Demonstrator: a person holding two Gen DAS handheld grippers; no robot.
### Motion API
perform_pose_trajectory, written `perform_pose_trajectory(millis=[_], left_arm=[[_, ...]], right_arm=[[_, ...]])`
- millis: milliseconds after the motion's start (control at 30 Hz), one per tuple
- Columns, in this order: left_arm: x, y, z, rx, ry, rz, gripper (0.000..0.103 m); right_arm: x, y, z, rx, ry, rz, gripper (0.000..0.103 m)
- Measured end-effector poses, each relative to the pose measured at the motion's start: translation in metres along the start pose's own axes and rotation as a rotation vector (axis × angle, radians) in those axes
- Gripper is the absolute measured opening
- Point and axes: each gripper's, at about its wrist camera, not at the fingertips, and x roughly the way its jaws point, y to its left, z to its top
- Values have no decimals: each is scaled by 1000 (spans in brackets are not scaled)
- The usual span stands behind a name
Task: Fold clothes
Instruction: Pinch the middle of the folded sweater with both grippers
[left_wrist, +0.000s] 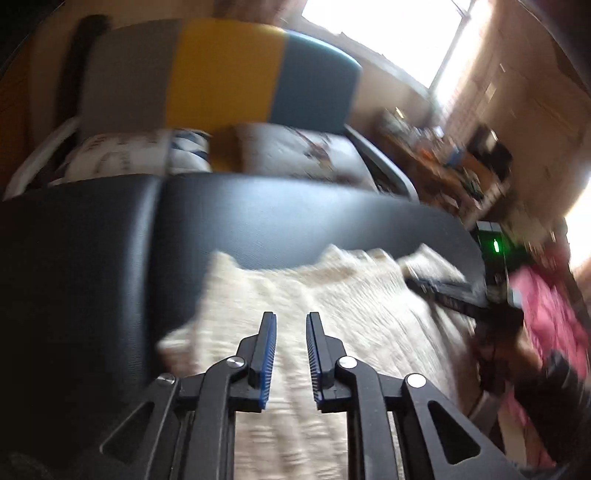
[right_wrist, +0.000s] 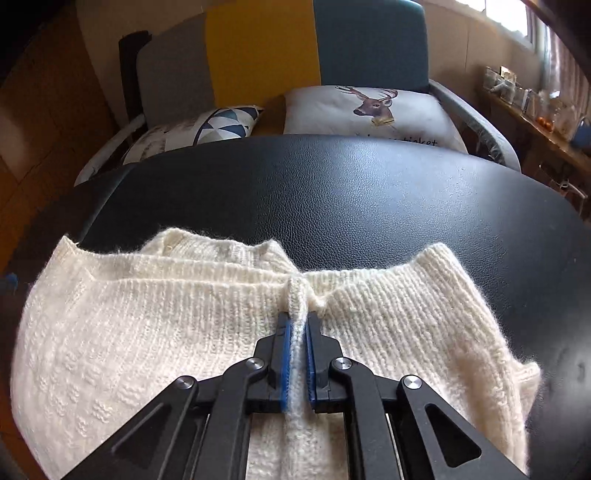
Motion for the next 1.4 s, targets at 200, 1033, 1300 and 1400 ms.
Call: perform_pose_trajectory(millis=[200, 1033, 1300, 1400], left_arm=[[55, -12, 9, 37, 206, -2, 34], [80, -16, -23, -44, 60, 117, 6], [17, -15, -60, -121, 48, 96, 10], [-8, -17, -64, -141, -4, 103, 14]], right_arm=[[-6, -2, -4, 16, -14, 37, 9], [-10, 4, -22, 33, 7, 45, 10], [-92, -39, -61, 192, -37, 274, 37], [-138, -68, -73, 206, -107, 232, 57]])
